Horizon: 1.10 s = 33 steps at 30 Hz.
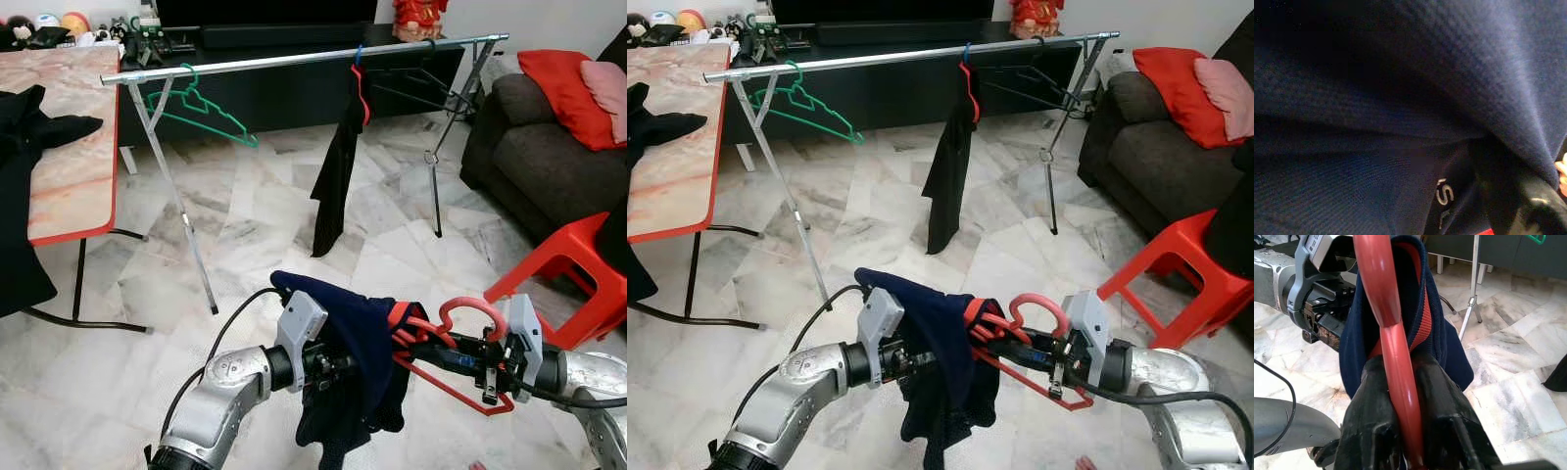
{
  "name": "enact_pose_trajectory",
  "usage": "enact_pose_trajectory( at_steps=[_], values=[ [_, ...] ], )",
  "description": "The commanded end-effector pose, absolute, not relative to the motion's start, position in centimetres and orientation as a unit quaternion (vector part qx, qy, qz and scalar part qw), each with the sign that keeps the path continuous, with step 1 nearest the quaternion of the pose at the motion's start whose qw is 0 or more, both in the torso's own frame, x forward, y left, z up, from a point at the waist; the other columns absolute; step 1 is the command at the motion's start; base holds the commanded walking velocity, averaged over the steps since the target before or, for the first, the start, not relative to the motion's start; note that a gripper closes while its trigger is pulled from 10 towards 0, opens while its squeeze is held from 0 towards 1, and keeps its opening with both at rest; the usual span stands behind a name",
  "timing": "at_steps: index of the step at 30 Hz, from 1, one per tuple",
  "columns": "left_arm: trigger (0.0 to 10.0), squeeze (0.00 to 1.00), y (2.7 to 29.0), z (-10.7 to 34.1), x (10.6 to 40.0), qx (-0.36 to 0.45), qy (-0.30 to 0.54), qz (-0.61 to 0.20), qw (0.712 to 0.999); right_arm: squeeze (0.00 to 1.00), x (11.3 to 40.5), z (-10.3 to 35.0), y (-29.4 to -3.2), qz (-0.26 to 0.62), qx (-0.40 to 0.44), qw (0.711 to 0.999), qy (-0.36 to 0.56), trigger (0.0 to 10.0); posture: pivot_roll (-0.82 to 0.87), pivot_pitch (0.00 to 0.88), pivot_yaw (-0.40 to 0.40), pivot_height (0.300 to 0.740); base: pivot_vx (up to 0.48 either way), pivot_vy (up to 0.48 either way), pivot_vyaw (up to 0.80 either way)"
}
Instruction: Hang hanger
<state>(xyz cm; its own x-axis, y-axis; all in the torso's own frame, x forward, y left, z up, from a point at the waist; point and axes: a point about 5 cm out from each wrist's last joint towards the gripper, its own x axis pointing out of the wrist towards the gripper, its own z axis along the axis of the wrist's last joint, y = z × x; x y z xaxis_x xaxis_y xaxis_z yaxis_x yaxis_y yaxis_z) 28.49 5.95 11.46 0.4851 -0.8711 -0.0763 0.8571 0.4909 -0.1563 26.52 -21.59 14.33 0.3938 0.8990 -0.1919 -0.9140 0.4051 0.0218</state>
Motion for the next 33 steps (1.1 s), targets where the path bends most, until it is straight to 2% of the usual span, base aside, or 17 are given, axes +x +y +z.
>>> enact_pose_trajectory(
  at_steps=[1, 21, 33],
  values=[
    [0.0, 0.00, 4.4, 12.8, 28.4, -0.045, 0.046, -0.529, 0.846, 0.00, 26.8, 15.1, -21.2, 0.546, -0.047, 0.834, 0.067, 0.0, -0.02, 0.118, -0.089, 0.740, 0.000, 0.000, 0.00],
    [0.0, 0.00, 5.5, 13.2, 28.9, -0.031, 0.035, -0.501, 0.864, 0.00, 26.6, 14.1, -21.1, 0.545, -0.050, 0.833, 0.081, 0.0, -0.01, 0.112, -0.082, 0.740, 0.000, 0.000, 0.00],
    [0.0, 0.00, 6.9, 12.7, 29.0, 0.011, 0.041, -0.487, 0.872, 0.00, 26.0, 12.9, -21.2, 0.545, -0.062, 0.829, 0.107, 0.0, -0.02, 0.080, -0.071, 0.740, 0.000, 0.000, 0.00]
  ],
)
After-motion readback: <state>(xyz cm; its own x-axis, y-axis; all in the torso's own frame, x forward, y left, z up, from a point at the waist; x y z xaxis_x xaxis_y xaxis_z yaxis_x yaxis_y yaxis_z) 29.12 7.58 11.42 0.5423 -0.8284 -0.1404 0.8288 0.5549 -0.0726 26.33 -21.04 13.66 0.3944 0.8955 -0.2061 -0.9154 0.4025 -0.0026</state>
